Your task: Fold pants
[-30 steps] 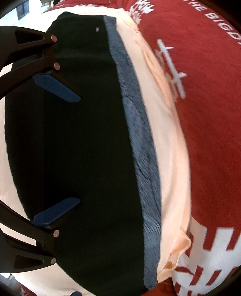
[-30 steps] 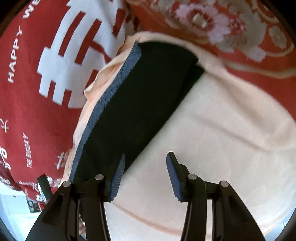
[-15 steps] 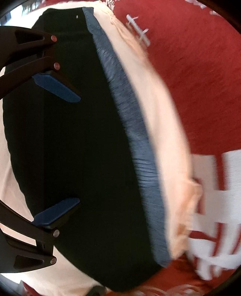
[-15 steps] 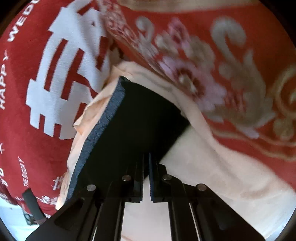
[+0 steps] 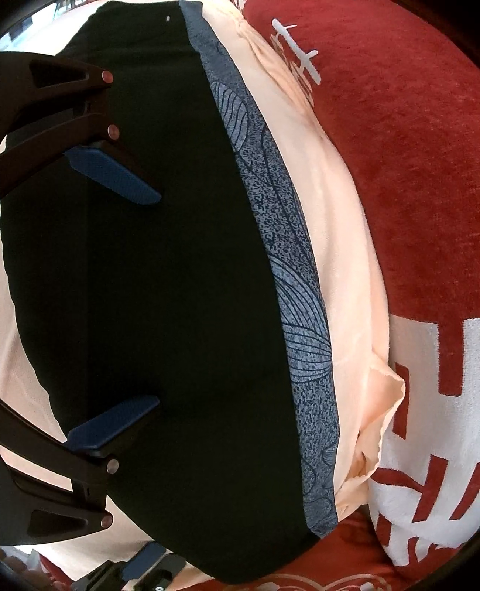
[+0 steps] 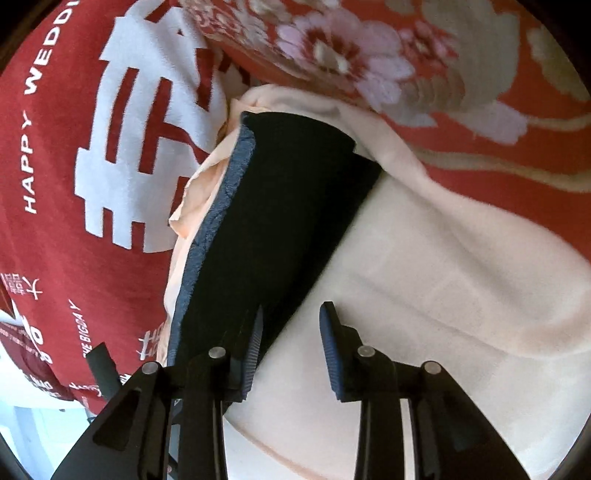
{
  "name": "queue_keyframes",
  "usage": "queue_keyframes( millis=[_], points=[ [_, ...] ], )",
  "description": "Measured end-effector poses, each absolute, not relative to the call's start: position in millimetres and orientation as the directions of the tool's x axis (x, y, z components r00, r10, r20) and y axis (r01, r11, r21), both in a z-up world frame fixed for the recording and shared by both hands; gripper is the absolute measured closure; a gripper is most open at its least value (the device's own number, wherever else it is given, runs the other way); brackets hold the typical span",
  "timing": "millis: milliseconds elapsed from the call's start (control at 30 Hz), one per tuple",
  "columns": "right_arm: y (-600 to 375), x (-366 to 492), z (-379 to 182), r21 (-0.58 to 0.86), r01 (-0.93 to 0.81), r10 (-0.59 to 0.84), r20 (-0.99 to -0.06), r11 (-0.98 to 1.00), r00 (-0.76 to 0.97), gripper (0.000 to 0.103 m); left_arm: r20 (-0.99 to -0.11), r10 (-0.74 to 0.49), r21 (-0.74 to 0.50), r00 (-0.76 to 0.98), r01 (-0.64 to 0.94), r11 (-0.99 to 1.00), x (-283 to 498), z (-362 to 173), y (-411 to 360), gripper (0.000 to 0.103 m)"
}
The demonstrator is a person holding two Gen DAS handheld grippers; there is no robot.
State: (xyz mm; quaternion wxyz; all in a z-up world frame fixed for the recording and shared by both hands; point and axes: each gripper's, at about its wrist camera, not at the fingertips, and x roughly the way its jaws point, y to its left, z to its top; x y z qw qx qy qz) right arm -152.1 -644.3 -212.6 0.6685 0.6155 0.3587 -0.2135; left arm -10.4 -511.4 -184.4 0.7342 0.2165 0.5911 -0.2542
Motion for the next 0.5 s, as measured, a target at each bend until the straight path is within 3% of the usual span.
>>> queue_keyframes(
  millis=[333, 500],
  points=[
    [-657, -137, -225, 0.754, 0.64, 0.064, -0.653, 0.147, 0.754, 0.068, -0.975, -0.122, 0.022, 0.184, 0.632, 0.775, -10, -192, -499, 0.0],
    [-665, -121, -225, 0.743, 0.653, 0.046, -0.665, 0.144, 0.746, 0.066, -0.977, -0.118, 0.023, 0.18, 0.633, 0.774, -11, -192, -501, 0.0]
  ],
)
